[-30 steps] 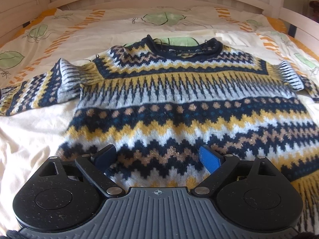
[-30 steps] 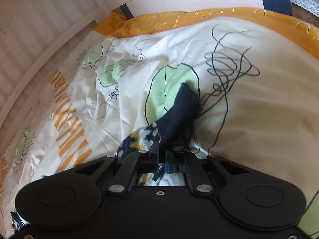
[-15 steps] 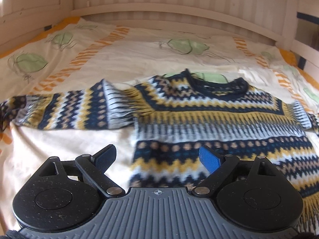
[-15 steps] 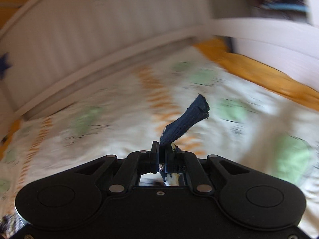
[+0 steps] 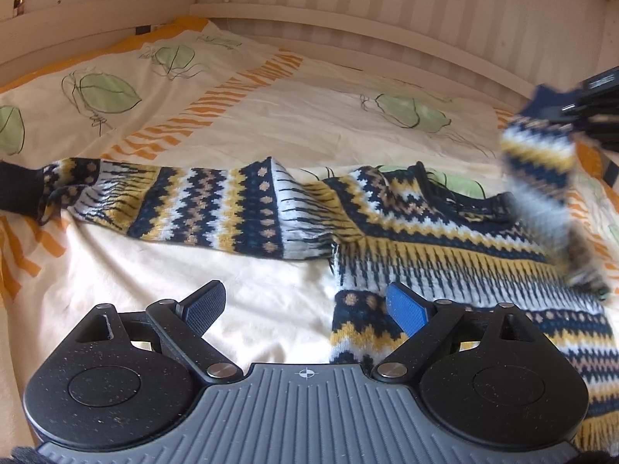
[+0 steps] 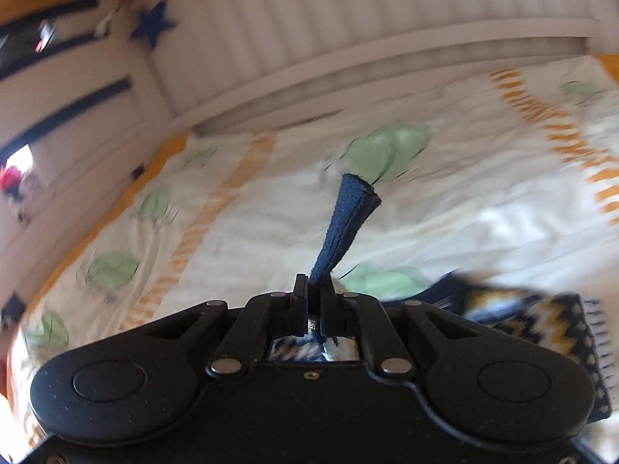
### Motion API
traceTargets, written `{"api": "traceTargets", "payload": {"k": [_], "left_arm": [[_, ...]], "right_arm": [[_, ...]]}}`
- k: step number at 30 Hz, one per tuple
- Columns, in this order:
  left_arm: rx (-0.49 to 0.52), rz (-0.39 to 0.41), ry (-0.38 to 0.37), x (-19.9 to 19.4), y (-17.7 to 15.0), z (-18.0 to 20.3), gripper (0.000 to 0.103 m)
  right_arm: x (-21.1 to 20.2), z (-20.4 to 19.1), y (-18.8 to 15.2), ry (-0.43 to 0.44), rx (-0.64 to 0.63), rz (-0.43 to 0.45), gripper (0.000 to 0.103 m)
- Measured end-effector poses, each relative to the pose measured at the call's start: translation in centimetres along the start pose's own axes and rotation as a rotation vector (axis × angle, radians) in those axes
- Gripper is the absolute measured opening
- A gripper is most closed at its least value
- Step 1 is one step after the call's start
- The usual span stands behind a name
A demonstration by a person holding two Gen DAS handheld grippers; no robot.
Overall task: Fold small clothes
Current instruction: 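Carry the held sleeve across the sweater body and release it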
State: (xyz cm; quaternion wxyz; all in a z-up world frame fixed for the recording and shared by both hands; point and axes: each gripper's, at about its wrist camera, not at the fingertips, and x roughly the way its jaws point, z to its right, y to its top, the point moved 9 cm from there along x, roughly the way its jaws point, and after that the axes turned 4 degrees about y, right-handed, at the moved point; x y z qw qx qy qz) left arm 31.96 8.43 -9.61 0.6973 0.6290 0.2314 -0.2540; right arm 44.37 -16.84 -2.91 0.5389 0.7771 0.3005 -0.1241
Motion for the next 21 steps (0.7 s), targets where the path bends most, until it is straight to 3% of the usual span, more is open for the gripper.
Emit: {"api": "traceTargets", "payload": {"k": [8, 13, 17, 19, 21], "left_arm": [[-0.02, -0.009, -0.01, -0.1, 0.1, -0.5, 0.091], [-0.043, -0.019, -0.006, 0.2, 0.1, -1.0, 0.091], [-0.059, -0.031, 0.008, 0.4, 0.0, -1.5, 0.091], [-0.07, -0.04, 0.011, 0.6, -0.1, -1.7, 0.091], [-0.079, -0.048, 0.012, 0.7, -0.2, -1.9, 0.091]], "right_arm": [[6.4, -5.2, -8.0, -0.002, -0.124, -0.142, 0.013], [8.3, -6.4, -11.2, 0.034, -0.116, -0.204, 0.022], [8.2, -6.4, -12.1, 0.085, -0.11, -0.209, 0.043], [7.8, -6.3, -12.2, 0.108, -0.112, -0.194, 0.062], [6.8, -5.7, -11.9, 0.114, -0.108, -0.177, 0.066]]}}
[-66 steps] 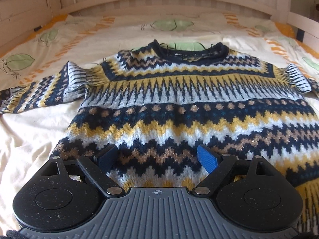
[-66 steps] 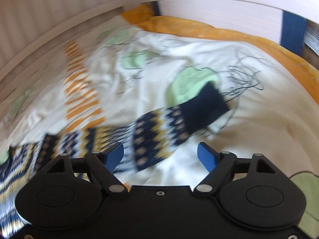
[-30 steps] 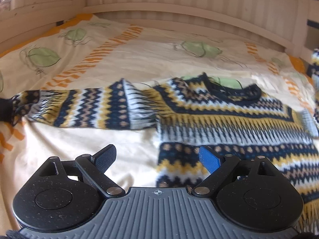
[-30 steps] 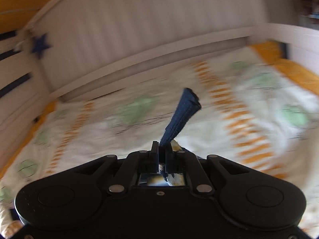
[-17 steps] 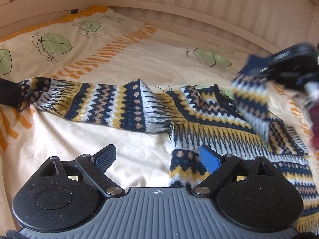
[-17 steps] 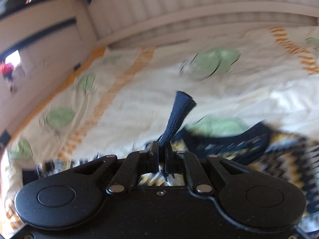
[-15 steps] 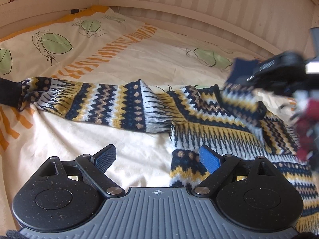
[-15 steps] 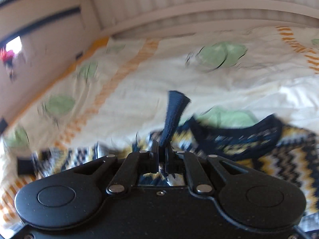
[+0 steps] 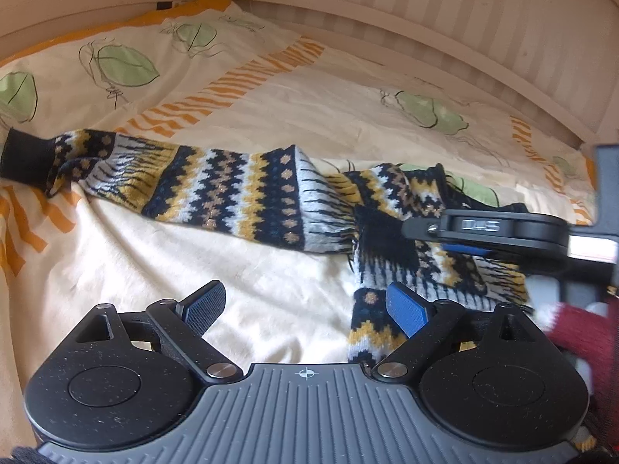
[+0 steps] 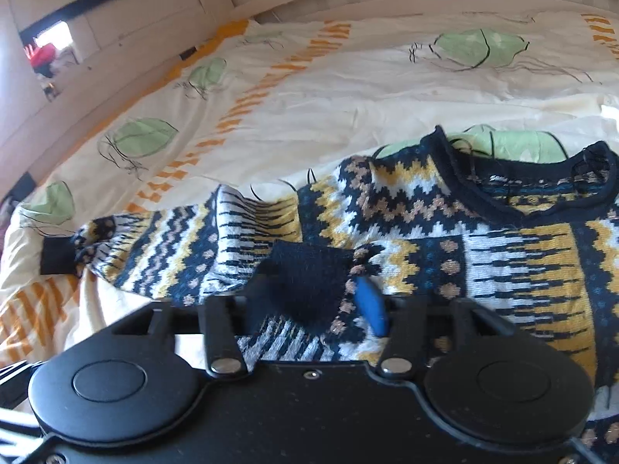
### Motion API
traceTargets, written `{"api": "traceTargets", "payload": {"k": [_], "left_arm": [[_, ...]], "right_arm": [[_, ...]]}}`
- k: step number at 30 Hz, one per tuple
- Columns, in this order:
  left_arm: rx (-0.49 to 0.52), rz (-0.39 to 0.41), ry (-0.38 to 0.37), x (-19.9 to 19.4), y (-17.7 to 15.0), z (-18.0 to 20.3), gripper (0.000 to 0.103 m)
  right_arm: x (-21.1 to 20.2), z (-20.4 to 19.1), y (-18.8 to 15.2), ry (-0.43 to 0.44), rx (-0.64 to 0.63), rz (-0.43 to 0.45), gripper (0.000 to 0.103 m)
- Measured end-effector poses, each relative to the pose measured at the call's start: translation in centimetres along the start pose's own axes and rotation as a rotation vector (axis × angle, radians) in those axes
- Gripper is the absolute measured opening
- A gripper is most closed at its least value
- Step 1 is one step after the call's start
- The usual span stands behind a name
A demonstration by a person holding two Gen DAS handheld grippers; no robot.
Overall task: Fold small clothes
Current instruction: 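Carry the held sleeve across the sweater body and release it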
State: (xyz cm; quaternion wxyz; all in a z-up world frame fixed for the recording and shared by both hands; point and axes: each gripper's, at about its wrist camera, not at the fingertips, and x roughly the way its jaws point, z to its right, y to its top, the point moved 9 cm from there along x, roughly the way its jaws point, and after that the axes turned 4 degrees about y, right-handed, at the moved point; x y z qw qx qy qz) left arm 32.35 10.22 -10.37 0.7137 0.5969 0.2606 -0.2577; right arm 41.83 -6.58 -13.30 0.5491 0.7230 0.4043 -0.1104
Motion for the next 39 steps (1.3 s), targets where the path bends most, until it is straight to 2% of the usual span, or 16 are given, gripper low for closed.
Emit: {"api": "traceTargets", "payload": {"k": [2, 4, 5, 13, 15, 19, 21, 22, 24, 27, 30, 32, 35, 37, 39], "left_arm": [[-0.004, -0.007, 0.0, 0.1, -0.1, 0.0, 0.091], [-0.003, -0.013, 0.002, 0.2, -0.2, 0.0, 0.091], [-0.002, -0.016, 0.004, 0.3, -0.3, 0.0, 0.091], [-0.002, -0.062, 0.005, 1.2, -1.2, 0.1, 0.091], [-0.008, -0.069, 0.001, 1.3, -1.3, 0.0, 0.091], [-0.005, -0.073, -0.002, 1.4, -1.4, 0.2, 0.091], [-0.002, -0.075, -0.002, 1.5, -1.5, 0.3, 0.091], [0.0, -0.077, -0.003, 1.5, -1.5, 0.4, 0.091], [0.006, -0.078, -0.003, 1.5, -1.6, 0.5, 0.091], [0.021, -0.082, -0.002, 1.6, -1.9, 0.9, 0.091], [0.037, -0.092, -0.002, 1.9, -2.3, 1.2, 0.091], [0.047, -0.1, -0.001, 2.2, -2.5, 1.4, 0.091], [0.059, -0.114, -0.004, 2.5, -2.9, 1.7, 0.091], [0.062, -0.124, -0.008, 2.7, -3.2, 1.9, 0.091], [0.067, -0.129, -0.005, 2.8, -3.4, 1.9, 0.091]], "right_arm": [[-1.0, 0.9, 0.0, -0.017, 0.009, 0.016, 0.067], [-2.0, 2.2, 0.0, -0.044, 0.027, 0.035, 0.078], [-2.4, 3.0, 0.0, -0.067, 0.036, 0.045, 0.079], [-6.2, 12.4, -1.5, -0.357, 0.146, 0.089, 0.08], [-6.8, 14.5, -2.4, -0.371, 0.162, 0.046, 0.08], [-8.5, 14.9, -2.2, -0.354, 0.047, -0.006, 0.08], [-10.1, 15.5, -1.7, -0.335, 0.044, 0.026, 0.081], [-11.0, 16.1, -1.4, -0.352, 0.05, 0.05, 0.083], [-13.0, 18.0, -1.0, -0.397, 0.092, 0.095, 0.084], [-15.3, 22.4, -0.8, -0.466, 0.244, 0.153, 0.084], [-16.7, 25.9, -1.6, -0.458, 0.417, 0.188, 0.084], [-16.8, 27.1, -2.1, -0.419, 0.481, 0.195, 0.081], [-15.9, 27.7, -2.8, -0.354, 0.521, 0.174, 0.061], [-15.5, 27.5, -3.4, -0.342, 0.515, 0.15, 0.034], [-15.5, 26.7, -3.3, -0.388, 0.445, 0.134, 0.028]]}}
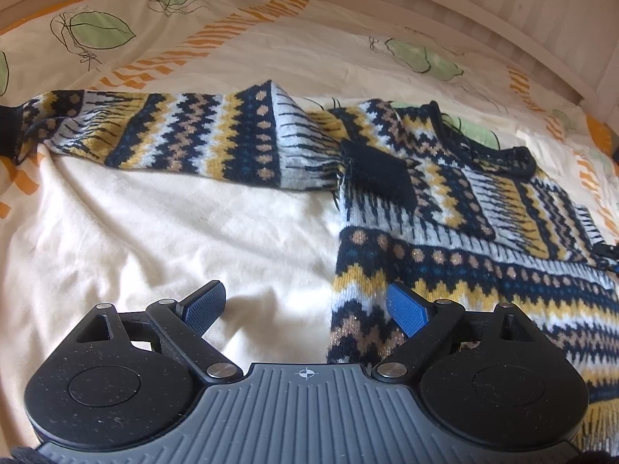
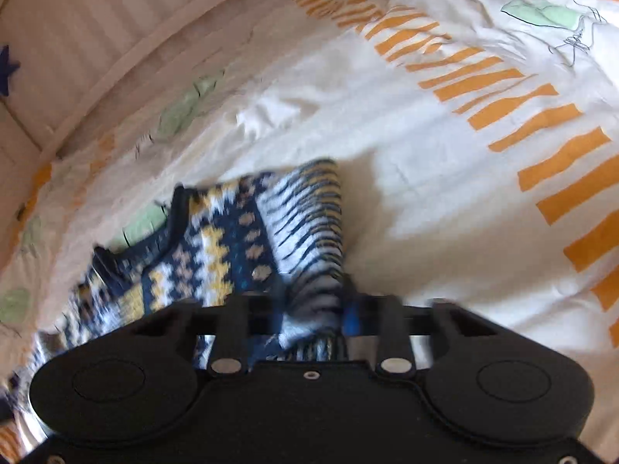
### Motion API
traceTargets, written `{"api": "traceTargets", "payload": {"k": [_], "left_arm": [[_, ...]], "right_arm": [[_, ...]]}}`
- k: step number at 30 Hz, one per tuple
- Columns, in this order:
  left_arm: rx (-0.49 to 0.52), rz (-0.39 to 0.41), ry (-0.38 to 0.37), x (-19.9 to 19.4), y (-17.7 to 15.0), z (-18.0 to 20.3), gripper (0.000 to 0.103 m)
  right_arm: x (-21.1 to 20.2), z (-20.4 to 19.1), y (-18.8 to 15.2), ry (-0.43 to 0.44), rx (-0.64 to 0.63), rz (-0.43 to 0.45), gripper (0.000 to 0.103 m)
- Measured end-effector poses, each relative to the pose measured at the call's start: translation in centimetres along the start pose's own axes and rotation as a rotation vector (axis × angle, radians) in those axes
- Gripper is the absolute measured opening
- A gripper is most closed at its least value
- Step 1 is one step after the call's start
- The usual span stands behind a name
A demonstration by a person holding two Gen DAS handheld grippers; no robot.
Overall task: Fold small clothes
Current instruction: 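Carry the held sleeve across the sweater body and release it, then move the left tool to the other sleeve's navy cuff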
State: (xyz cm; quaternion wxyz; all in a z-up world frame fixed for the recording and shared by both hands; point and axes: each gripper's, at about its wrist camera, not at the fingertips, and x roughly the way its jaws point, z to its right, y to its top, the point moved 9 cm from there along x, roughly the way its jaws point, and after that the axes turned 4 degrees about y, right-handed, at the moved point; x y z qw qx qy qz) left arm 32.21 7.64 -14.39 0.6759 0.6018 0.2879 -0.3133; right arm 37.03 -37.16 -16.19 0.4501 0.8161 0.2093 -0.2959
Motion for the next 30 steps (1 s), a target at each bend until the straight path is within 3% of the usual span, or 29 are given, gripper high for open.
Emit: {"api": "traceTargets", "payload": {"k": [3, 6, 8, 10, 12, 16, 17, 20, 22, 25, 30], "left_arm": [[0.002, -0.003, 0.005, 0.1, -0.1, 0.0, 0.091], [0.002, -0.004, 0.007, 0.2, -0.1, 0.0, 0.091], [0.012, -0.005, 0.014, 0.4, -0.2, 0.1, 0.091], [0.02, -0.007, 0.019, 0.6, -0.4, 0.2, 0.091], [0.022, -0.01, 0.025, 0.8, -0.5, 0.2, 0.091], [0.044, 0.001, 0.043, 1.2, -0.8, 0.4, 0.093], [0.054, 0.007, 0.049, 1.3, -0.8, 0.5, 0.093], [0.079, 0.032, 0.063, 1.4, -1.1, 0.7, 0.095], [0.092, 0.044, 0.056, 1.6, -1.3, 1.0, 0.102], [0.116, 0.047, 0.066, 1.8, -1.5, 1.3, 0.103], [0.129, 0.067, 0.056, 1.8, -1.6, 1.3, 0.103]], "right_arm": [[-1.5, -0.7, 0.5, -0.09, -0.119, 0.059, 0.024], [-0.4, 0.3, -0.1, -0.156, -0.16, 0.003, 0.024], [-0.6, 0.4, 0.1, -0.17, -0.174, 0.026, 0.03], [-1.4, 0.1, 0.3, -0.189, -0.175, 0.061, 0.041], [-2.7, -1.1, 0.2, -0.179, -0.212, 0.099, 0.059], [-5.3, -5.1, -0.8, -0.101, -0.331, 0.201, 0.096], [-5.8, -6.2, -1.4, -0.07, -0.349, 0.209, 0.101], [-6.2, -9.2, -4.0, 0.013, -0.383, 0.187, 0.103], [-6.0, -10.9, -5.9, 0.048, -0.397, 0.156, 0.103], [-5.0, -12.9, -8.6, 0.107, -0.402, 0.103, 0.103], [-3.5, -13.7, -12.0, 0.131, -0.385, 0.058, 0.103]]}}
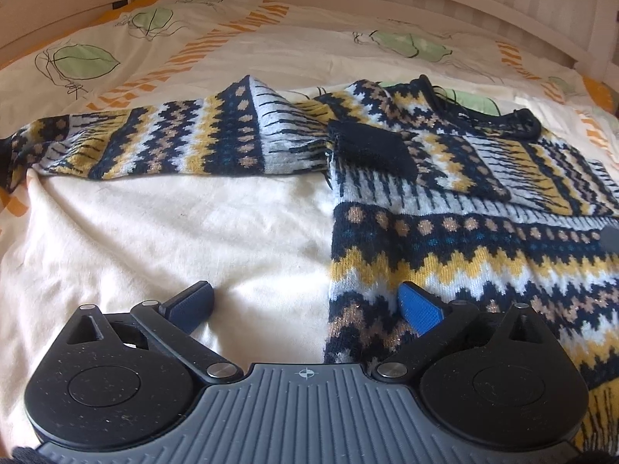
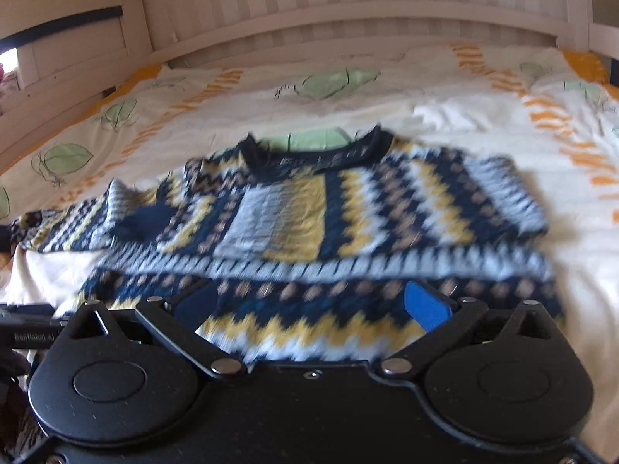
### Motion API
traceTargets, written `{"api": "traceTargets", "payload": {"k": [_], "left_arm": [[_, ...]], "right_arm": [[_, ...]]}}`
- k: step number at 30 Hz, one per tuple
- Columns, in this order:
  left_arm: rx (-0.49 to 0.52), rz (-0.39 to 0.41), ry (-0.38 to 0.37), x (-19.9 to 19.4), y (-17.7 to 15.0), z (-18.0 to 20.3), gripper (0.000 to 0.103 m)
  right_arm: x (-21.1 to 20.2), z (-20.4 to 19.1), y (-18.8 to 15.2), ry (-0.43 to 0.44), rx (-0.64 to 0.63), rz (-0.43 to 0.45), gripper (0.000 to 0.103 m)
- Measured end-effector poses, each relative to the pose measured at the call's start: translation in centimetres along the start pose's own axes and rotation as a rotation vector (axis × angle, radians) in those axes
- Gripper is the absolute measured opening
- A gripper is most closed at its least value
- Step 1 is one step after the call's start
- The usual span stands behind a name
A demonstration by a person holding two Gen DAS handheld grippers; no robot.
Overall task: Fold small clothes
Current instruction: 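Move the left tool to the other sleeve's navy cuff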
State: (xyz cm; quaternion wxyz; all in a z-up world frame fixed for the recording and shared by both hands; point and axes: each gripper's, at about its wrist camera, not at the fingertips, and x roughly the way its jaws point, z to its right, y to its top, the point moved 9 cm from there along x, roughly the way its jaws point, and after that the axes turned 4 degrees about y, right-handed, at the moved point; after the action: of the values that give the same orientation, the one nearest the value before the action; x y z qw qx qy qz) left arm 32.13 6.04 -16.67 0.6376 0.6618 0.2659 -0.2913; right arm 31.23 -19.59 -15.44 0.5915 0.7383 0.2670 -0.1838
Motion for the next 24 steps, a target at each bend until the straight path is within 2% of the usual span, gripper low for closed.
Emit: {"api": "traceTargets", "payload": {"k": [5, 11, 18, 24], "left_arm": [[-0.059, 0.036, -0.027, -0.6, 0.7, -1.0, 0.099], [-0.2, 0.159, 0.103, -2.4, 3.6, -6.2, 0.097], [-0.287, 0.145, 0.259, -1.7, 7.0, -15.3, 0.097], [-0.43, 0.129, 0.321, -0.4, 7.8, -23.1, 0.096]], "right_arm": [[-0.5, -0.6, -1.4, -0.009, -0.038, 0.029, 0.103], [0.0, -0.5, -2.2, 0.0, -0.034, 0.016, 0.103], [0.4, -1.0, -2.6, -0.044, -0.086, 0.007, 0.103], [0.5, -1.1, -2.7, -0.048, -0.093, 0.006, 0.103]]}}
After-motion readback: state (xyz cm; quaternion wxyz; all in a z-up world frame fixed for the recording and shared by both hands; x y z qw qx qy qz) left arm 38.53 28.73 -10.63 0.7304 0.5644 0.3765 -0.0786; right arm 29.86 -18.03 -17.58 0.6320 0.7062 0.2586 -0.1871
